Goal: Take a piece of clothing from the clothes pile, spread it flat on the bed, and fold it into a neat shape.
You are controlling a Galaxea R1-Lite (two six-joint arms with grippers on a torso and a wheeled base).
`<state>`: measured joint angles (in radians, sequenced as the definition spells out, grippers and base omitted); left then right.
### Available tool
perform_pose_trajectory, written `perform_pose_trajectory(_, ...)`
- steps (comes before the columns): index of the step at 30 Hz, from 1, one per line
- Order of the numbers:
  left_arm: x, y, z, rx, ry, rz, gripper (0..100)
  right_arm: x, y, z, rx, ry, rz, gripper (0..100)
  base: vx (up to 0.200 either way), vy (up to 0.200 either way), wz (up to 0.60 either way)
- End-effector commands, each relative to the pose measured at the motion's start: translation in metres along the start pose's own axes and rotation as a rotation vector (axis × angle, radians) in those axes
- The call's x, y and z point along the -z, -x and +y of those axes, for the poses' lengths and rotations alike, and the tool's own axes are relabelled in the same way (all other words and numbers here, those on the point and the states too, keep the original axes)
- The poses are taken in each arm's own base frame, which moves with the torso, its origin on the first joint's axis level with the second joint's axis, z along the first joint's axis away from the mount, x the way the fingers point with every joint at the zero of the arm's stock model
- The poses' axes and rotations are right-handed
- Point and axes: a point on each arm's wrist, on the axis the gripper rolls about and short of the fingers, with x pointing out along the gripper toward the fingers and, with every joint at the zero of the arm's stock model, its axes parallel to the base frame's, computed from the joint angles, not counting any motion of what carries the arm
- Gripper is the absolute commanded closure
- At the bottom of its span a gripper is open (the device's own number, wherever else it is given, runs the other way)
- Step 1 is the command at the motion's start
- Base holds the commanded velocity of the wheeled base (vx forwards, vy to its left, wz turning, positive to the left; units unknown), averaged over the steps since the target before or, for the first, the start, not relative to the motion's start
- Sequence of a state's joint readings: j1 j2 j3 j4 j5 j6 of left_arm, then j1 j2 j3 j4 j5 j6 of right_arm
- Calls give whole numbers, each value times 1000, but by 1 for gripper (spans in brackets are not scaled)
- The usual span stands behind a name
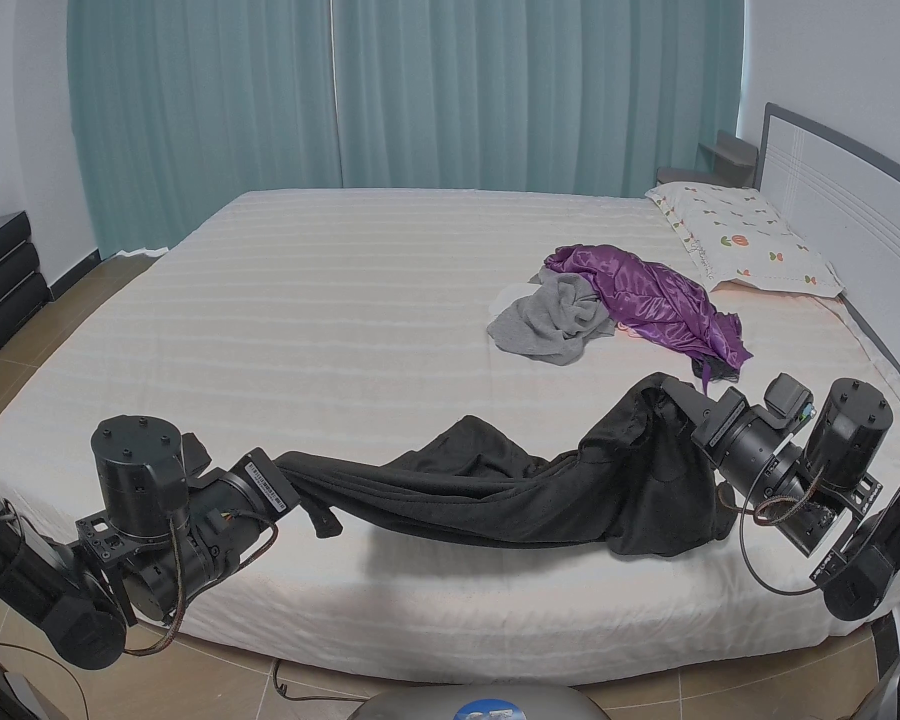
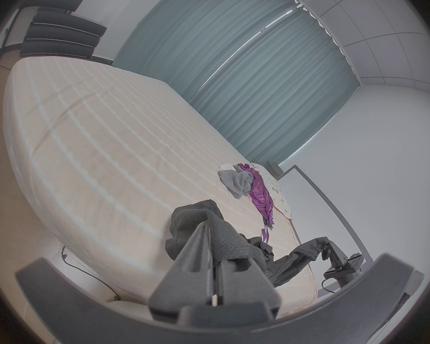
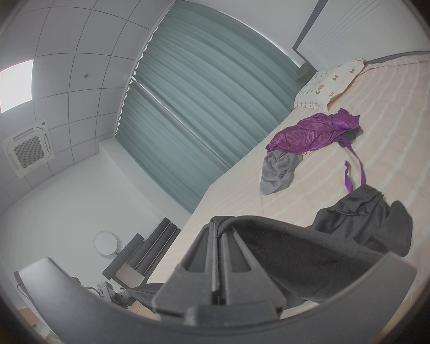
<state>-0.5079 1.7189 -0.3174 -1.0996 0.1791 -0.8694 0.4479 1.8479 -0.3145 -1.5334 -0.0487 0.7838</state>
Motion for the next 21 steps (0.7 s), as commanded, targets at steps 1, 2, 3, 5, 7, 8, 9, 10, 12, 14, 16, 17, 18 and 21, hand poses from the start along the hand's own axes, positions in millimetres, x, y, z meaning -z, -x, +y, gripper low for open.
perform_pose_trajectory(1, 1, -1, 1, -4, 0, 3, 100, 2, -1, -1, 5, 0, 6, 100, 0, 200, 0)
perform_pose_trajectory(2, 1, -1, 1, -5, -1, 4, 100, 3, -2, -3, 10, 1, 10, 100, 0, 200, 0)
perform_pose_trajectory(3, 1, -1, 1, -5, -1, 4, 100, 4, -2, -3, 11, 1, 13, 100, 0, 200, 0)
perform_pose_trajectory(5, 1, -1, 1, -5, -1, 4, 100, 4, -2, -4, 13, 1, 13, 100, 0, 200, 0)
perform_pose_trajectory(7, 1, 0, 2, -8, -1, 5, 100, 4, -2, -3, 12, 1, 12, 100, 0, 200, 0)
perform_pose_trajectory(8, 2, -1, 2, -10, -2, 5, 100, 4, -3, -3, 11, 1, 11, 100, 0, 200, 0)
perform_pose_trajectory(9, 2, -1, 2, -10, -2, 5, 100, 4, -3, -4, 12, 1, 12, 100, 0, 200, 0)
perform_pose_trajectory(10, 2, -1, 2, -9, -2, 7, 100, 4, -2, -4, 12, 1, 12, 100, 0, 200, 0)
perform_pose_trajectory(12, 2, -1, 2, -7, -1, 6, 100, 4, -2, -4, 11, 1, 11, 100, 0, 200, 0)
perform_pose_trajectory(14, 2, -1, 2, -8, -1, 5, 100, 4, -2, -4, 11, 1, 11, 100, 0, 200, 0)
perform_pose_trajectory(16, 2, -1, 2, -8, -1, 5, 100, 4, -2, -3, 9, 1, 8, 100, 0, 200, 0)
perform_pose_trajectory(17, 2, -1, 2, -8, -1, 5, 100, 4, -2, -3, 9, 1, 8, 100, 0, 200, 0)
perform_pose_trajectory(18, 2, -1, 2, -8, -1, 5, 100, 4, -2, -3, 9, 1, 8, 100, 0, 200, 0)
perform_pose_trajectory(21, 1, 0, 2, -7, -1, 4, 100, 4, -2, -3, 10, 1, 10, 100, 0, 200, 0)
